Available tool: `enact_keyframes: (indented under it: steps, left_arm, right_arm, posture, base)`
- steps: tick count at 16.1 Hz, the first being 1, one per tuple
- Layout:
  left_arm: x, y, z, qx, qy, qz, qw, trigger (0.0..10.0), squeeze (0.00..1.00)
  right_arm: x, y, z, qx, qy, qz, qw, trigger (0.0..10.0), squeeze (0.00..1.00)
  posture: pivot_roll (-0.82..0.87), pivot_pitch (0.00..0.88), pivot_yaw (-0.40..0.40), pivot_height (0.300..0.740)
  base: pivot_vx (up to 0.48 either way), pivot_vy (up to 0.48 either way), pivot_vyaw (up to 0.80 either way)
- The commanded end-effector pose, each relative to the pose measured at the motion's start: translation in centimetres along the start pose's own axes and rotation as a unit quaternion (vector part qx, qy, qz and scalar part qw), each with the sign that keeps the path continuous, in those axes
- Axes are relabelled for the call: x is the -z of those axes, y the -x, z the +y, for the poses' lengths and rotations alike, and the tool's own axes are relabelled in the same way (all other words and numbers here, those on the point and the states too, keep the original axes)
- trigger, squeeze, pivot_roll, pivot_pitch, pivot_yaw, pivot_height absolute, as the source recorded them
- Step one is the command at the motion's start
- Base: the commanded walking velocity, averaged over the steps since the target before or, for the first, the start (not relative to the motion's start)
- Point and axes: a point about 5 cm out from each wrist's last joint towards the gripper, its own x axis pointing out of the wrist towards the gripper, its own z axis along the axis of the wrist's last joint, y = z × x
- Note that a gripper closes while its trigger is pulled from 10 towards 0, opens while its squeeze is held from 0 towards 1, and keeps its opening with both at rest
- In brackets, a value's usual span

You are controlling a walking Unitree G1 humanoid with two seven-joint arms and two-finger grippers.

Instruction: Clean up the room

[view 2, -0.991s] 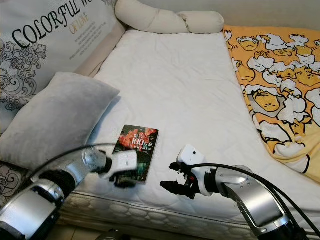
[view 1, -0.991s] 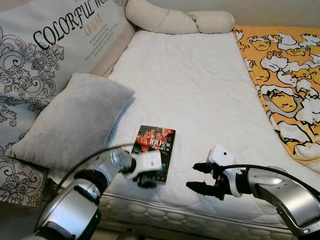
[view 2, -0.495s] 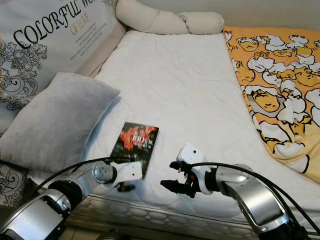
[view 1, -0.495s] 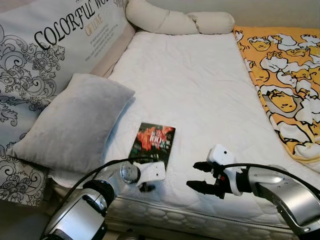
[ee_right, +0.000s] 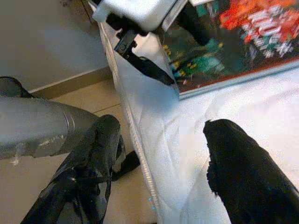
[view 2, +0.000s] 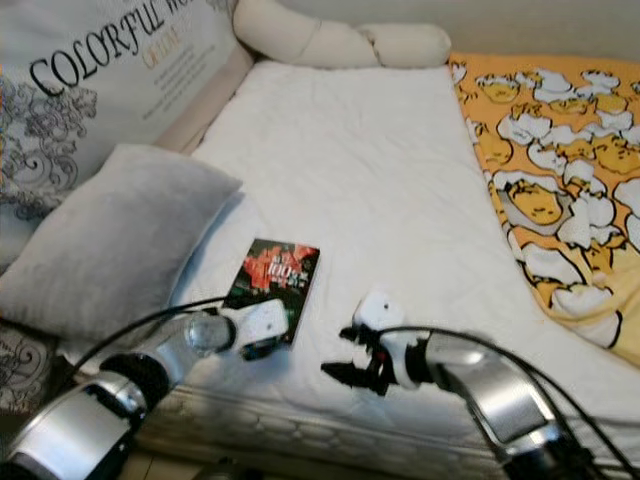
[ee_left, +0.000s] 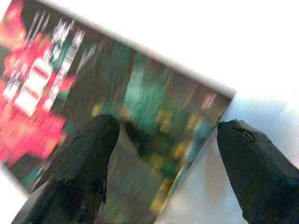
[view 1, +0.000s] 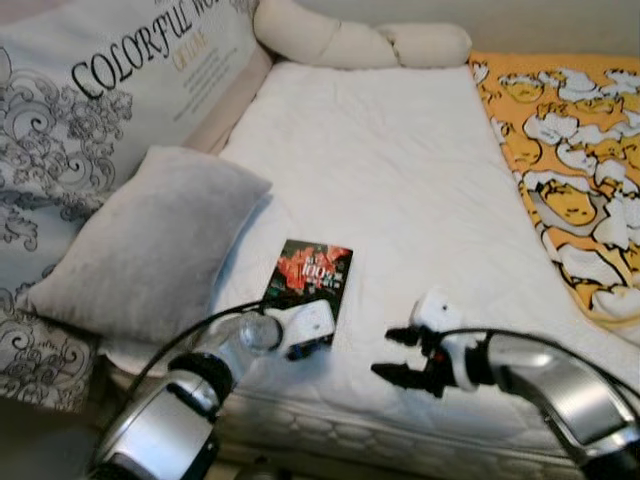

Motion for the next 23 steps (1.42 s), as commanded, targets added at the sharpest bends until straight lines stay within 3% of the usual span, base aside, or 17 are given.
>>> enact_keyframes:
  steps: [1,3,6,7,8,9,11,13,14,16,17,19,21,22,23]
  left_arm:
    - [-1.0,0.0,0.3,0.007,0.021,-0.029,0.999,10.0,0.0]
    - [-1.4,-0.1,0.5,-0.002,0.036,-0.039,0.999,10.0,0.0]
    - [-2.6,0.2,1.7,-0.016,0.099,-0.085,0.991,10.0,0.0]
    - [-2.8,1.1,3.4,-0.04,0.173,-0.131,0.975,10.0,0.0]
    - [-2.6,1.8,4.5,-0.061,0.216,-0.155,0.962,10.0,0.0]
    - [-2.1,2.7,5.6,-0.09,0.252,-0.179,0.947,10.0,0.0]
    - [-1.6,3.5,6.3,-0.115,0.283,-0.194,0.932,10.0,0.0]
    - [-0.5,5.5,7.3,-0.164,0.379,-0.215,0.885,10.0,0.0]
    - [-0.2,6.6,7.3,-0.191,0.399,-0.222,0.869,10.0,0.0]
    - [0.2,7.7,7.1,-0.216,0.398,-0.229,0.862,10.0,0.0]
    - [0.4,8.5,6.9,-0.238,0.395,-0.228,0.858,10.0,0.0]
    - [1.6,10.2,6.6,-0.311,0.404,-0.196,0.837,10.0,0.0]
    - [1.7,11.1,6.1,-0.328,0.401,-0.186,0.835,10.0,0.0]
    - [1.3,11.8,5.6,-0.34,0.386,-0.207,0.832,10.0,0.0]
    - [1.0,12.0,4.8,-0.334,0.378,-0.209,0.838,10.0,0.0]
  right_arm:
    - [0.3,-0.1,-0.7,0.009,0.01,0.002,1.0,10.0,0.0]
    - [0.9,-0.2,-1.2,0.014,0.006,0.005,1.0,10.0,0.0]
    - [2.7,-0.3,-2.6,0.03,0.003,0.007,1.0,10.0,0.0]
    - [3.3,0.2,-3.6,0.065,-0.012,-0.023,0.998,10.0,0.0]
    - [3.5,0.5,-3.9,0.076,-0.021,-0.041,0.996,10.0,0.0]
    - [3.1,0.8,-4.3,0.106,-0.014,-0.054,0.993,10.0,0.0]
    - [2.4,0.7,-4.6,0.133,-0.009,-0.071,0.988,10.0,0.0]
    - [-0.3,0.4,-5.1,0.205,-0.003,-0.121,0.971,10.0,0.0]
    - [-1.7,0.2,-5.4,0.251,-0.019,-0.156,0.955,10.0,0.0]
    - [-2.8,0.0,-5.3,0.287,-0.043,-0.195,0.937,10.0,0.0]
    - [-3.3,-0.3,-5.3,0.315,-0.071,-0.22,0.921,10.0,0.0]
    - [-3.1,-1.4,-5.0,0.368,-0.131,-0.235,0.89,10.0,0.0]
    - [-2.7,-1.8,-4.3,0.382,-0.135,-0.222,0.887,10.0,0.0]
    - [-2.5,-2.1,-3.7,0.379,-0.135,-0.213,0.89,10.0,0.0]
    - [-2.2,-2.3,-3.3,0.374,-0.135,-0.209,0.893,10.0,0.0]
  posture:
    - [-0.1,0.0,0.068,0.74]
    - [-0.11,0.0,0.069,0.74]
    - [-0.1,0.0,0.071,0.74]
    - [-0.1,0.0,0.075,0.74]
    - [-0.1,0.0,0.079,0.74]
    - [-0.09,0.0,0.077,0.74]
    - [-0.08,0.0,0.074,0.74]
    - [-0.05,0.0,0.06,0.74]
    - [-0.04,0.0,0.059,0.74]
    - [-0.04,0.0,0.063,0.74]
    - [-0.04,0.0,0.066,0.74]
    - [-0.02,0.0,0.065,0.74]
    - [-0.02,0.0,0.062,0.74]
    - [-0.02,0.0,0.061,0.74]
    - [-0.01,0.0,0.056,0.74]
  base:
    - [0.0,0.0,0.0]
    - [0.0,0.0,0.0]
    - [0.0,0.0,0.0]
    - [0.0,0.0,0.0]
    - [0.0,0.0,0.0]
    - [0.0,0.0,0.0]
    - [0.0,0.0,0.0]
    - [0.0,0.0,0.0]
    - [0.0,0.0,0.0]
    - [0.0,0.0,0.0]
    - [0.0,0.0,0.0]
    - [0.0,0.0,0.0]
    - [0.0,0.0,0.0]
    - [0.0,0.0,0.0]
    - [0.0,0.0,0.0]
